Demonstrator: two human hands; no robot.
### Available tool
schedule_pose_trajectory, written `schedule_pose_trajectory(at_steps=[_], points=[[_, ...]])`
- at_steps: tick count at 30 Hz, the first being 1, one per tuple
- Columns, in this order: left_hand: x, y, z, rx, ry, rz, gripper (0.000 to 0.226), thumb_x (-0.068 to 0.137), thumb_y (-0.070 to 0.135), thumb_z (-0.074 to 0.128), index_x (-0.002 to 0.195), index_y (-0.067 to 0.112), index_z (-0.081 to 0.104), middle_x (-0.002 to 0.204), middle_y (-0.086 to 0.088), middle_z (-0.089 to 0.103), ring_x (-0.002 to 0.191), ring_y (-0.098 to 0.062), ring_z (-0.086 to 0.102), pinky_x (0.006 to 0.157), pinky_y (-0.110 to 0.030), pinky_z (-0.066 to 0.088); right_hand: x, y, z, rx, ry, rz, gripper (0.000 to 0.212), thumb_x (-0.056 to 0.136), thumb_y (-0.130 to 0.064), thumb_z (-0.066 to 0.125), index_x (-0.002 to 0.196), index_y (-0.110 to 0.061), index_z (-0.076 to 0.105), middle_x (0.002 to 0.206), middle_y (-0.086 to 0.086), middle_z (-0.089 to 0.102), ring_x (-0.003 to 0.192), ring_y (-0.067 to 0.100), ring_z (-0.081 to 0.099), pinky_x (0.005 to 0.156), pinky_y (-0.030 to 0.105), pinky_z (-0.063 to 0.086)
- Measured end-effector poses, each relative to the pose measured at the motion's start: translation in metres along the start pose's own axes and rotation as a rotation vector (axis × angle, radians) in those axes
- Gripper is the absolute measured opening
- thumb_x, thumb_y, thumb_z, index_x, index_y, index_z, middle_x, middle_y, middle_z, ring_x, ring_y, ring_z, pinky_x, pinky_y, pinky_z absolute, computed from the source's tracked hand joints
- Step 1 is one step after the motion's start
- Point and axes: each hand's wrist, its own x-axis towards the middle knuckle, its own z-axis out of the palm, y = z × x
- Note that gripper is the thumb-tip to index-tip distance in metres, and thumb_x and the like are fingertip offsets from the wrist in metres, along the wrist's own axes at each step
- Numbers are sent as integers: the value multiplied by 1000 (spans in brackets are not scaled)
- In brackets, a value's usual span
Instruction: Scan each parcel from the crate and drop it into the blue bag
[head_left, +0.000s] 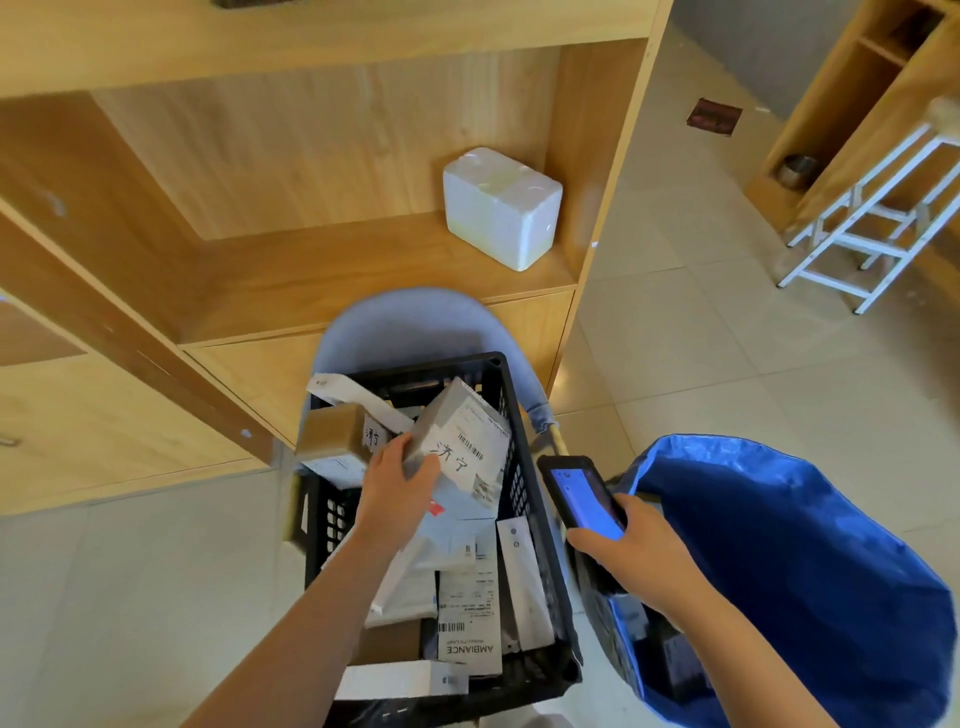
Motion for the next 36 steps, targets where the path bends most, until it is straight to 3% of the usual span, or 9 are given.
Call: schedule_pose_trajectory(at_steps=[6,11,14,18,21,26,31,33,36], points=[[-27,-51,-28,-94,-168,-143,68,78,38,67,139,28,39,132,-2,49,121,-22,54,87,-33,52,-4,-2,12,-24,-20,-4,43,77,-43,77,106,-17,59,97,7,68,84,24,70,74,39,61],[-37,-74,-22,-154,-344,-394,78,93,6,61,154,16,14,138,-7,42,122,-26,45,102,-37,37,-10,2,20,-58,-29,-6,40,78,-44,77,103,-19,59,94,6,66,80,21,68,62,28,55],[-33,-74,-18,-136,-395,-437,98,87,25,72,157,15,4,149,-10,38,131,-28,43,110,-38,31,-13,5,23,-74,-27,-2,40,78,-45,77,102,-18,59,94,8,67,82,24,68,64,29,56],[-23,-60,-11,-66,-412,-415,103,83,55,69,156,16,8,149,-5,41,128,-22,50,108,-38,36,-18,7,24,-59,-29,26,43,78,-44,76,107,-17,59,99,9,67,87,25,69,71,33,59],[-17,-51,1,-76,-411,-436,97,81,36,78,152,10,17,140,-8,48,114,-21,57,87,-28,47,-20,9,24,-51,-23,39,43,78,-43,76,107,-16,59,100,10,67,88,26,69,72,34,60],[-19,-48,11,-98,-464,-473,118,53,50,88,146,11,28,136,-3,53,121,-24,52,105,-40,43,-27,16,22,-34,-18,57,43,77,-47,76,106,-20,58,100,6,66,86,21,68,70,32,59],[-25,-56,3,-236,-427,-429,124,46,47,93,141,-9,35,138,-41,39,120,-49,52,101,-39,44,-35,14,15,-25,-42,62,45,79,-51,74,108,-21,57,100,3,66,85,19,67,70,30,57],[-29,-48,-8,-319,-375,-403,98,61,27,90,141,6,37,136,-28,52,122,-40,54,104,-42,45,-37,7,11,-17,-70,47,44,85,-46,73,106,-14,52,100,-3,61,88,17,63,68,22,51],[-28,-38,-23,-412,-321,-330,101,68,17,88,147,22,25,137,-4,54,118,-23,58,102,-45,49,-38,-7,4,27,-128,29,41,90,-41,71,116,-17,51,102,-5,53,91,13,58,67,14,44]])
